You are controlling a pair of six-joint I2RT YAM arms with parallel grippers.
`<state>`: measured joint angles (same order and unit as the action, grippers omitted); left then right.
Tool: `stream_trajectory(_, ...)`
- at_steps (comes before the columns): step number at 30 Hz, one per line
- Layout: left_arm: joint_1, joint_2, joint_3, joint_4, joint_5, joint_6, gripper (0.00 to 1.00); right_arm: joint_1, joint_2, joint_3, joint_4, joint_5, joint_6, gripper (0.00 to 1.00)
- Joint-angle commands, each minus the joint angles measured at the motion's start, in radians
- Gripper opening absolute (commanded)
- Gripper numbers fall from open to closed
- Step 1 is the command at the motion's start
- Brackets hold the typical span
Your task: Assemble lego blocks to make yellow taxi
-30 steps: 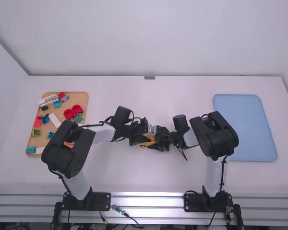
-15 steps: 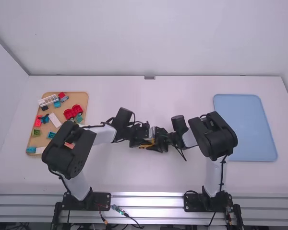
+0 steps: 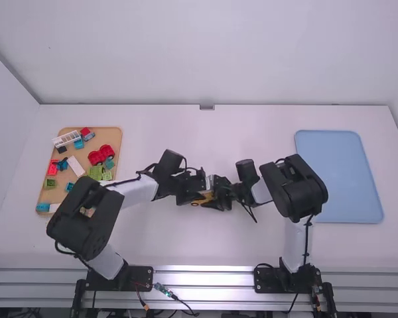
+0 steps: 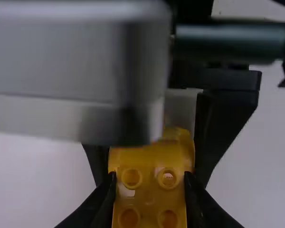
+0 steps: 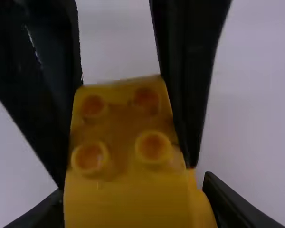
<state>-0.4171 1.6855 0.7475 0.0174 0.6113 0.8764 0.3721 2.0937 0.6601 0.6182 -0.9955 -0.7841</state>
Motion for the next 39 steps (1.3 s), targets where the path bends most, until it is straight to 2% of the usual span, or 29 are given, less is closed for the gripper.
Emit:
stream_trajectory(1,-0.002,-0.048,-0.042,-0.029,-0.025,-0.013,0.02,-0.014,0.016,0.022,0.003,0.031,0.018,0.17)
stream_trajectory(7,-0.002,-0.058,-0.08,0.021,0.014,-0.001,0.02,-0.013,0.016,0.022,0.003,0.027,0.018,0.17)
stream_trajectory(13,0.013,-0.053,-0.129,0.15,0.047,-0.013,0.02,-0.013,0.016,0.019,0.003,0.024,0.018,0.17)
stream_trajectory(14,0.028,-0.053,-0.13,0.16,0.094,-0.012,0.02,-0.013,0.016,0.019,0.002,0.023,0.018,0.16)
stream_trajectory(17,0.081,-0.053,-0.129,0.15,0.2,0.012,0.02,-0.013,0.016,0.017,0.003,0.024,0.018,0.16)
stream_trajectory(23,0.143,-0.053,-0.116,0.13,0.298,0.033,0.02,-0.01,0.015,0.012,0.004,0.024,0.01,0.15)
stream_trajectory(32,0.109,-0.038,-0.114,0.157,0.299,0.033,0.02,-0.003,0.015,0.013,0.003,0.024,0.01,0.14)
stream_trajectory(39,0.109,0.083,-0.034,0.119,0.299,0.037,0.02,-0.005,0.015,0.013,0.002,0.023,0.01,0.14)
